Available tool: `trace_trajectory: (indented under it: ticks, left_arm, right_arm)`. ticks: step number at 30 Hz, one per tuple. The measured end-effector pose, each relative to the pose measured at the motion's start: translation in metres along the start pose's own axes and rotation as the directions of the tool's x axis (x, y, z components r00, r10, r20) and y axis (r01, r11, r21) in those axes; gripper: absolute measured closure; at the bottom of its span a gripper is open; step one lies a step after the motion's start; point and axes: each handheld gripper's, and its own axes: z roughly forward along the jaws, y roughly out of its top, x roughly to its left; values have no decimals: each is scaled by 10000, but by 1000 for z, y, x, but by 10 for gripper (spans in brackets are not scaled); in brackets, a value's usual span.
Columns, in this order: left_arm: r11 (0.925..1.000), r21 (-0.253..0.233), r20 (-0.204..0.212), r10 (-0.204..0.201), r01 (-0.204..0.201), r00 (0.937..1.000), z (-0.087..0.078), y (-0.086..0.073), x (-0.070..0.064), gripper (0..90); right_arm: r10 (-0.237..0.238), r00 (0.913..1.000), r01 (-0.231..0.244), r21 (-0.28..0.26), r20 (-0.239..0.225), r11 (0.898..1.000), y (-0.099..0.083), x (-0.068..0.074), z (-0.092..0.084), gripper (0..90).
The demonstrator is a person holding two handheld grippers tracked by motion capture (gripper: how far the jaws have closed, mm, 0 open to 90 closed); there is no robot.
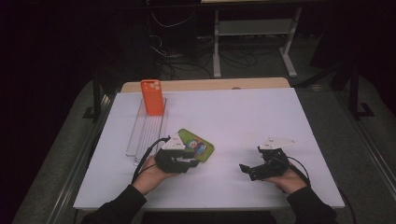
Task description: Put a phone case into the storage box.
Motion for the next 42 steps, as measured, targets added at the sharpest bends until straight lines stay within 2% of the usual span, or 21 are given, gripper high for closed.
trace_trajectory:
  ticks: [4, 9, 14, 16, 19, 23, 24, 27, 34, 35, 38, 42]
  left_arm:
    - [9994, -293, 119, 169, -165, 9998, -12, -2, 0, 478]
    - [9976, -694, 85, 32, -26, 10000, -22, -5, 0, 346]
    - [9967, -787, -55, -179, 174, 9998, -24, -5, -1, 175]
    - [9974, -708, -34, -145, 142, 9999, -24, -5, -2, 112]
    - [9974, -700, -23, -142, 140, 9999, -23, -5, -2, 35]
    - [9971, -763, -68, 45, -50, 10000, -24, -4, -3, 6]
    - [9972, -728, -67, 148, -153, 9999, -25, -4, -3, 6]
    - [9965, -829, -72, 86, -91, 9999, -25, -3, -3, 0]
    - [9972, -691, -129, 267, -276, 9996, -22, -4, -1, 0]
    - [9972, -724, -113, 185, -193, 9998, -21, -4, -1, 0]
    - [9979, -615, -140, 186, -194, 9997, -21, -4, 0, 0]
    - [9962, -869, -101, 85, -93, 9999, -20, -4, 0, 0]
  right_arm:
    - [11, 10000, -11, -14, 0, 10000, 0, 1, 0, 0]
    - [-19, 9999, 19, 25, -103, 10000, 4, 2, 1, 0]
    - [-258, 9995, 259, 20, -177, 9997, 13, 2, 0, 0]
    - [-264, 9994, 267, 113, -210, 9996, 17, 3, 1, 0]
    - [-536, 9982, 547, 401, -278, 9977, 24, 4, 5, 0]
    - [-669, 9969, 693, 602, -413, 9958, 31, 6, 9, 0]
    - [-582, 9975, 609, 711, -402, 9956, 35, 7, 12, 0]
    - [-671, 9965, 711, 823, -495, 9941, 42, 9, 18, 0]
    - [-787, 9944, 860, 1067, -711, 9906, 63, 17, 40, 0]
    - [-958, 9928, 1033, 1081, -724, 9888, 65, 18, 44, 0]
    - [-1090, 9904, 1193, 1265, -853, 9848, 73, 24, 56, 0]
    - [-1355, 9859, 1489, 1460, -981, 9780, 84, 31, 71, 0]
